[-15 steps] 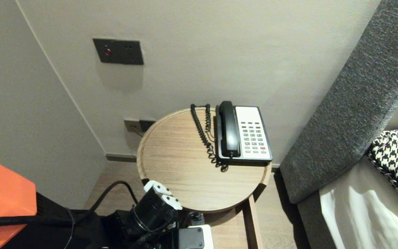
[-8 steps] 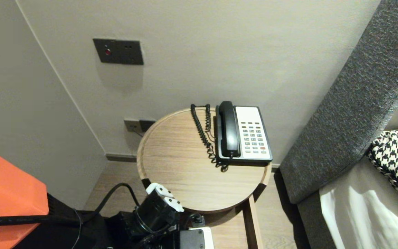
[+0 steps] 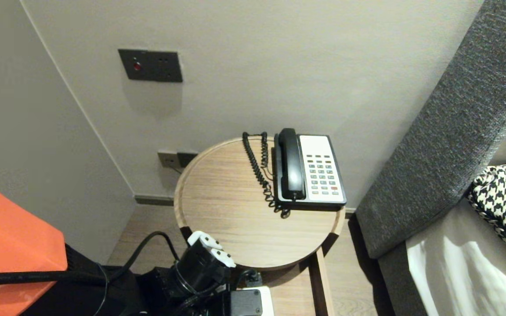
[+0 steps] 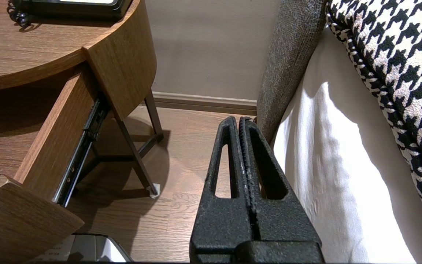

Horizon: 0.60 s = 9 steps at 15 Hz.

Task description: Take the tissue out of the drawer one by one and place them on the table

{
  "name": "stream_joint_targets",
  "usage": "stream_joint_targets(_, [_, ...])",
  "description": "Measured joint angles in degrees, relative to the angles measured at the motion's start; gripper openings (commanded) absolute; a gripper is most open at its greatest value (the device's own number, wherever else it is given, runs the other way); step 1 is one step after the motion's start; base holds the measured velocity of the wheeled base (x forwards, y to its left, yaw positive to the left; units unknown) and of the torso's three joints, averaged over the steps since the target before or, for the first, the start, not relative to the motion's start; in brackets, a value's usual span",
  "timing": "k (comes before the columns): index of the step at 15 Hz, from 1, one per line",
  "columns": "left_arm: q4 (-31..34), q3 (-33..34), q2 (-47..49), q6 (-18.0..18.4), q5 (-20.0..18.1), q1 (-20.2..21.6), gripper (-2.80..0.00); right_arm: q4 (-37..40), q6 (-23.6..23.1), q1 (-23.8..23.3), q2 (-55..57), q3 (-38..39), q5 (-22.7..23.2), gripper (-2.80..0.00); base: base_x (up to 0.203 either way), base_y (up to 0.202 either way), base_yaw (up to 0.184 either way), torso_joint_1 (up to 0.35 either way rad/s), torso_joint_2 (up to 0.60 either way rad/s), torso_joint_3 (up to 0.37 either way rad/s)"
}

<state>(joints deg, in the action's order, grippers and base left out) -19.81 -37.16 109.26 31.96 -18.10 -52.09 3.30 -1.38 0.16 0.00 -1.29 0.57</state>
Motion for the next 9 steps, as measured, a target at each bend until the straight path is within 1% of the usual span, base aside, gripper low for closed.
stream_joint_targets(4, [0.0,0.0,-0.5,-0.1,0.0,0.0,-2.80,0.0,0.0,0.0,0.0,0.0,0.0,-2.80,0.000,0.000,0.000,0.000,0.00,0.000])
stream_joint_targets(9, [0.1,-2.2,-1.9,-1.9,0.4,0.1,-2.80,0.0,0.0,0.0,0.0,0.0,0.0,-2.80,0.000,0.000,0.000,0.000,0.00,0.000])
